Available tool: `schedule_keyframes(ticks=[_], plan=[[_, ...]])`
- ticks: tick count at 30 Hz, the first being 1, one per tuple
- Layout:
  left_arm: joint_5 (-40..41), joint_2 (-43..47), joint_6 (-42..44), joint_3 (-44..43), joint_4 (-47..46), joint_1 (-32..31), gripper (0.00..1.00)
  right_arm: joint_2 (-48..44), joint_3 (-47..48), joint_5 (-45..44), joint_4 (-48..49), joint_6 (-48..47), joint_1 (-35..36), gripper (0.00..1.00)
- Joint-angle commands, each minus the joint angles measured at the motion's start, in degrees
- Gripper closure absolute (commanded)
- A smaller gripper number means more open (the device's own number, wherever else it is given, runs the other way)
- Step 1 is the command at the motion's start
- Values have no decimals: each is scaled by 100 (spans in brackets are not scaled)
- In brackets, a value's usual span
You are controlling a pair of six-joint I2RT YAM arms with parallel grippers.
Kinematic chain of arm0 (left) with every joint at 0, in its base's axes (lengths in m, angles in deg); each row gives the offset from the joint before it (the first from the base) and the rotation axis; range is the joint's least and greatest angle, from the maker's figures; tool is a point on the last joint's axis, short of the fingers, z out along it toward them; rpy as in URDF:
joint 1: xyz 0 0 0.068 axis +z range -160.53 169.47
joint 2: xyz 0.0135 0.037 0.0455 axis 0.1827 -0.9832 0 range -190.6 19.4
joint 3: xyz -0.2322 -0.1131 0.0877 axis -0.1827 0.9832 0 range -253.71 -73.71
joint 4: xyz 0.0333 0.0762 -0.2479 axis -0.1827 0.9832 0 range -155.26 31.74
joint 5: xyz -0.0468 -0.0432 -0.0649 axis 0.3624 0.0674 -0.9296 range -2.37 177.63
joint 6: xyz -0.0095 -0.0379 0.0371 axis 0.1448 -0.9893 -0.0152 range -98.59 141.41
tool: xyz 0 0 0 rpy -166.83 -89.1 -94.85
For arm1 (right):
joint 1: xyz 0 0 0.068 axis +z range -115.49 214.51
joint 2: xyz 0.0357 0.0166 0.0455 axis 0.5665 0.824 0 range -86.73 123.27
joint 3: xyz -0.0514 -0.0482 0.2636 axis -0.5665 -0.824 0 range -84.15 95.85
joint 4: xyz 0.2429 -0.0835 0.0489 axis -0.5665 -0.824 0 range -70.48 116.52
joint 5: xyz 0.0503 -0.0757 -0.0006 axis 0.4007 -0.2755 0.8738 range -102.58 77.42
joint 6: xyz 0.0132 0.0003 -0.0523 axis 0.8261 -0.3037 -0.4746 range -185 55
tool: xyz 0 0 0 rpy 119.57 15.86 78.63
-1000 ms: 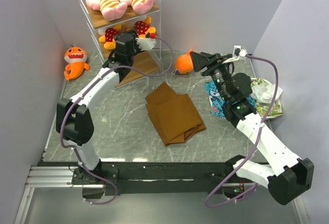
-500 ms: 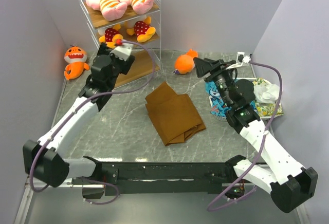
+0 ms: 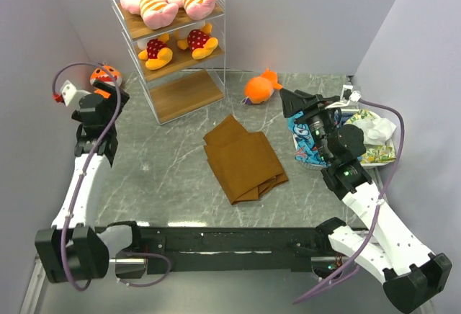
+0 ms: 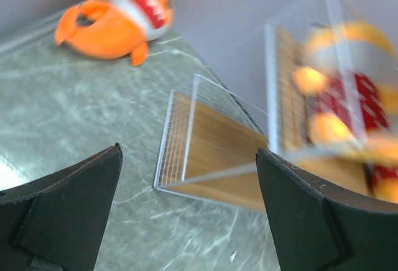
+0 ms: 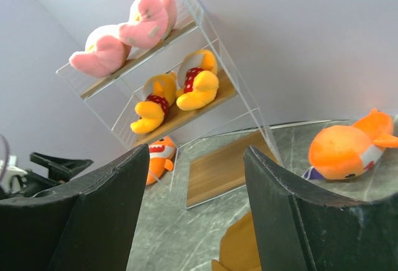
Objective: Place and organize the stuffed toys onto the shelf
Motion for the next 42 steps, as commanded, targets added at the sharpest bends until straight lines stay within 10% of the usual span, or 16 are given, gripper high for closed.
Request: schedule_keyframes(ticks=[1,11,29,38,42], plan=[[213,-755,-1264,-276,16,218,5,-132,-34,-304,149,-266,-17,30],[-348,-3409,-1176,-2252,-327,1132,10,26,-25,-358,201,-328,-17,28],[-619,-6759,1672,-5022,126,1282,14,308,124,-419,394,-425,106,28],[-1130,-7348,1892,-5875,928,1317,28,194,89,-420,420,-354,106,28],[-1244,-7244,1883,-5719,1070,1317,52,115,89,-419,403,-372,98,28]])
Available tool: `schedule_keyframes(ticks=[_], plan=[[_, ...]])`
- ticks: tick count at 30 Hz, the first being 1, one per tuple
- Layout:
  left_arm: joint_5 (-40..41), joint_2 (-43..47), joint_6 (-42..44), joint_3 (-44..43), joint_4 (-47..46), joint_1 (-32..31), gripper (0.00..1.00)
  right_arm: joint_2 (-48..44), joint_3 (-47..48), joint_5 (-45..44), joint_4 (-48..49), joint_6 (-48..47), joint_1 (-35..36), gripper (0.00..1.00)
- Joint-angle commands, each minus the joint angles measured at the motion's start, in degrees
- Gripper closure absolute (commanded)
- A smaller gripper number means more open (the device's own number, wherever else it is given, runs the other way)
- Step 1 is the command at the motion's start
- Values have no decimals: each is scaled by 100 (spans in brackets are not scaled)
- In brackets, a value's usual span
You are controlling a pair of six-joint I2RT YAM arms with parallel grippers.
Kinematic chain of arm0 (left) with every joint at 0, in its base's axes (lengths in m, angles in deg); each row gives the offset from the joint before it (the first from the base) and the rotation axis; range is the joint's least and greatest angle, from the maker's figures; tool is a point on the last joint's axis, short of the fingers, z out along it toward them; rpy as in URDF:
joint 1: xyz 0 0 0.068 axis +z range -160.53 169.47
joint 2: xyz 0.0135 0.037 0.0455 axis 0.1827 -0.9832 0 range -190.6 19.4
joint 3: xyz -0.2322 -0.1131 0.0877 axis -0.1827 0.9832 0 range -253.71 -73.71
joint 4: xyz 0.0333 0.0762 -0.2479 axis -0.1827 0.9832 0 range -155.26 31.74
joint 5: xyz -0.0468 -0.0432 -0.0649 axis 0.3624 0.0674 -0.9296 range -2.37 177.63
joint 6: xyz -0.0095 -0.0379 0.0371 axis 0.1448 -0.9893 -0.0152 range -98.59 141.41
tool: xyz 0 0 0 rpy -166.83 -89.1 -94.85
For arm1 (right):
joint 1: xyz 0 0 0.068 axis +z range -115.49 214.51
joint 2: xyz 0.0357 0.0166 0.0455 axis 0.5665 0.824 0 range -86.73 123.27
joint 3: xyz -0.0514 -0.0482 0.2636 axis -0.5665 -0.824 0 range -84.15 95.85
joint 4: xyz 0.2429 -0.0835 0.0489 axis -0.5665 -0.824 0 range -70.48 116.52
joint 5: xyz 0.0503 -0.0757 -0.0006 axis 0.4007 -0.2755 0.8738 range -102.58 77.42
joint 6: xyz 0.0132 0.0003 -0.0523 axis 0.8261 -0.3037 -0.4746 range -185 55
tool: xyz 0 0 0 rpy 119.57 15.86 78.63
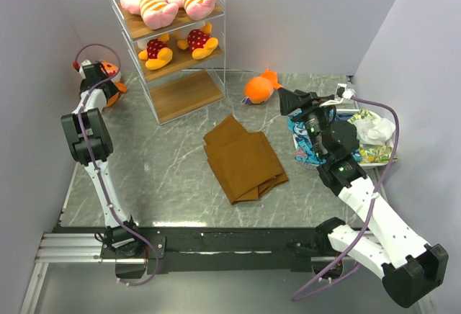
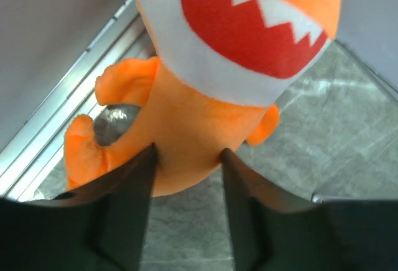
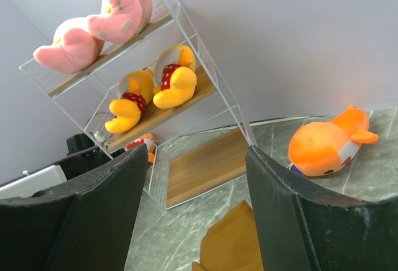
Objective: Place and organize the stuffed toys onto the shelf
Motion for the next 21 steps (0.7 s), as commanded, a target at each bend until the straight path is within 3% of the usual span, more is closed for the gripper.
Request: schedule_keyframes(ticks=[1,3,6,10,16,21], plan=[[-315,74,112,161,220,10,56,-194,131,-94,289,-75,30,28],[-325,189,112,312,193,10,57,-273,113,-111,280,-75,39,28],[-246,224,156,391,324,10,70,-396,122,-120,211,-110,56,28],[-377,268,209,400,518,10,99,-563,131,-172,140,-162,74,28],[-439,987,-28,1057,422,10,99,-765,69,-147,122,-136,74,28],[-562,2208,-1160,2347,123,10,99,-844,-1,-208,35,91,74,29]])
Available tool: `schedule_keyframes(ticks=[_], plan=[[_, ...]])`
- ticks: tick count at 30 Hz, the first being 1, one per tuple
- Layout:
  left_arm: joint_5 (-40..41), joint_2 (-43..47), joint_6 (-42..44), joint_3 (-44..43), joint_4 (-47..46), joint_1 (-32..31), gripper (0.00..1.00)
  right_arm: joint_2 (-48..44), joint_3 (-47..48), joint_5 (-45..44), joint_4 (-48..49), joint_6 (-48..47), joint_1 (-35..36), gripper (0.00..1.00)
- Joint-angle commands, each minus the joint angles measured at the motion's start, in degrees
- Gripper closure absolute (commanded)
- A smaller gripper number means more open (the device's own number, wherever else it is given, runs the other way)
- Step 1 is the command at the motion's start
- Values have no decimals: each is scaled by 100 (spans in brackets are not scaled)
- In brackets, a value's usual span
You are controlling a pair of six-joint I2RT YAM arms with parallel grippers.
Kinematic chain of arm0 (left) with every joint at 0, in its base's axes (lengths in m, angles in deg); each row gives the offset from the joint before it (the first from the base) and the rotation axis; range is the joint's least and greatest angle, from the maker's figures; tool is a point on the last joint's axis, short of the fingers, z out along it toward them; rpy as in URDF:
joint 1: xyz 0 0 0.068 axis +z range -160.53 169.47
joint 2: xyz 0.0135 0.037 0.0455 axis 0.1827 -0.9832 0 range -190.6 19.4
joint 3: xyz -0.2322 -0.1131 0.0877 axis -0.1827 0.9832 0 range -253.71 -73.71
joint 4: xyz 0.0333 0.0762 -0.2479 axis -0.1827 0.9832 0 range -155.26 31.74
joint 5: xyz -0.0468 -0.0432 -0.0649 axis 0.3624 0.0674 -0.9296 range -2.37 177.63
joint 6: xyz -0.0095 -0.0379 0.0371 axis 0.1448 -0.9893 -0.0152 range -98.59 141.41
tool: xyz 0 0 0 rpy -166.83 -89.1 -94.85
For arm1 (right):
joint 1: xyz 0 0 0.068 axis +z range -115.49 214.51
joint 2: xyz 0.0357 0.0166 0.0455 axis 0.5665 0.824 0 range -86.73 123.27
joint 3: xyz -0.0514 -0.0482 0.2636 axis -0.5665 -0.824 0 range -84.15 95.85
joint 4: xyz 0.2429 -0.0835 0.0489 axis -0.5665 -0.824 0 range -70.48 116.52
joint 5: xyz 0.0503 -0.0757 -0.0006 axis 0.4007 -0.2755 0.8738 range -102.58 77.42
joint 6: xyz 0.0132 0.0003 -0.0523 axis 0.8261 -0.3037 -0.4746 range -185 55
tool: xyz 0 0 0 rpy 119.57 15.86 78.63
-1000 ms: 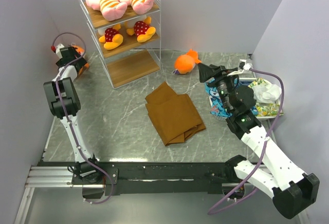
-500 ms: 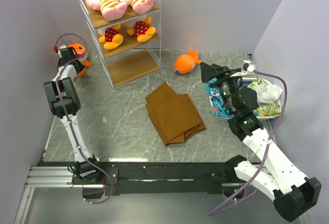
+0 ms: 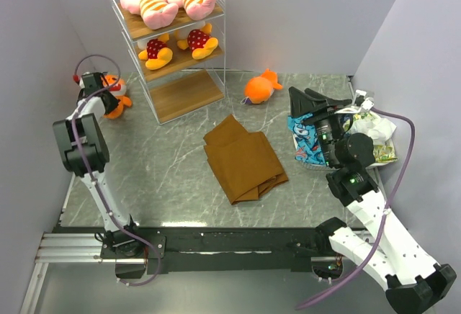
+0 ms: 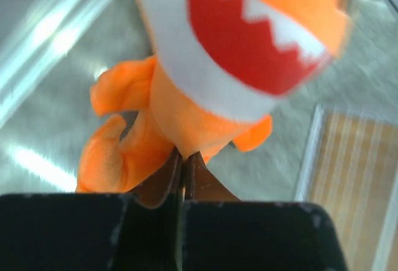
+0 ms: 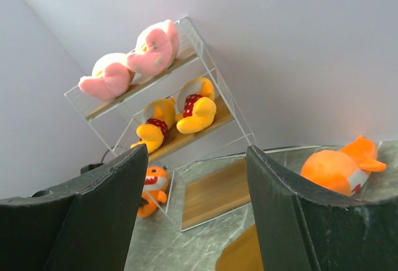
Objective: Place and organize the stuffed toys onto the shelf
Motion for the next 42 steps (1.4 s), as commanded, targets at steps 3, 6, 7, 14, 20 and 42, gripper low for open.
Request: schedule_keyframes(ticks=[3,6,7,14,20,42], plan=[[-448,1718,-1636,1563,-110,12,99,-127,89,-210,-217,300,28,28],[-853,2342,-2252,2458,-214,12,99,-84,177,-211,-559,450,28,28],[-1019,2518,-2384,2724,-389,4,99,-66,229,-184,-665,494,28,28],[-802,4476,-2798,4378,-479,-373,99,74,63,342,-1176,1100,28,28],[-564,6156,-3000,5520,-277,-857,99,189,-227,843,-1308,1478,37,29],[517,6642,-3405,6304,-803,-3239,99,909,-52,537,-1361,1400,1012,31]])
